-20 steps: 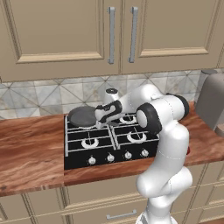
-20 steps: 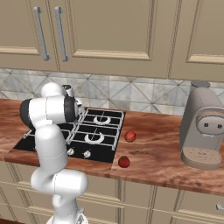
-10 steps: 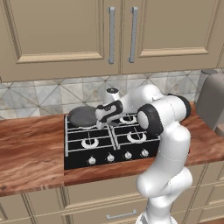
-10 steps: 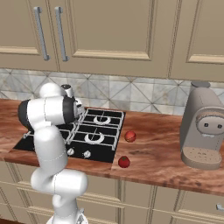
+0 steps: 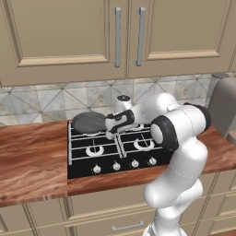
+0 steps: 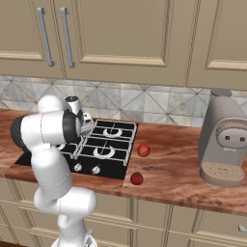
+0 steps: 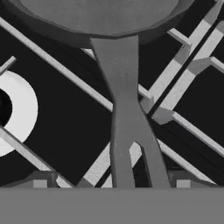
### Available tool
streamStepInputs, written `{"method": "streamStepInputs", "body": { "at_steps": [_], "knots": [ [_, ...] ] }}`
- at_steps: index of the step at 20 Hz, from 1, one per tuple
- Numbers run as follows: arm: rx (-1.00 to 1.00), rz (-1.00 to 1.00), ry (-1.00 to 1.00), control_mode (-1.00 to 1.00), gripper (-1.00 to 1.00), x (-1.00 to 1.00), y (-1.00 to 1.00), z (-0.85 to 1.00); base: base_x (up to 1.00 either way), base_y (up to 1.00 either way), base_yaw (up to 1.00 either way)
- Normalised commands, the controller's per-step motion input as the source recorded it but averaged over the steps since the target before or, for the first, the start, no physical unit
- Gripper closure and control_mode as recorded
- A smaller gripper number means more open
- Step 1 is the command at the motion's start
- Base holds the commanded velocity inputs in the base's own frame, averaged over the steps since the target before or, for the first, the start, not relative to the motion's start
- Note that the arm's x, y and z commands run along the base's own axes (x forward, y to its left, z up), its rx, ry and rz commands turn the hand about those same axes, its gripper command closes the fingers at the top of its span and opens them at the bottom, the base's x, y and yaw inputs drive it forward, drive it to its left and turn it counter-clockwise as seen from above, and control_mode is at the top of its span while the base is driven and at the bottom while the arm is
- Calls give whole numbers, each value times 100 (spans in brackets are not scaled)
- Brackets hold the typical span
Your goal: Place the pan on the rear left burner on the stove. Then place the tomato and the onion in the pan and turn on the rear left burner.
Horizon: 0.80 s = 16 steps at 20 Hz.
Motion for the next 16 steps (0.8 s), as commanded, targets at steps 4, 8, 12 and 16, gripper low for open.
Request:
{"method": "streamStepInputs", "body": {
  "at_steps": [4,8,12,16],
  "knots": [
    [0,-12,0,-100,-100,-39,-37,3,0,0,0],
    [0,-17,0,-100,-100,-41,-44,6,0,0,0],
    [0,-20,0,-100,-100,-39,-52,4,0,0,0],
    [0,-20,0,-100,-100,-31,-52,1,0,0,0]
  ]
}}
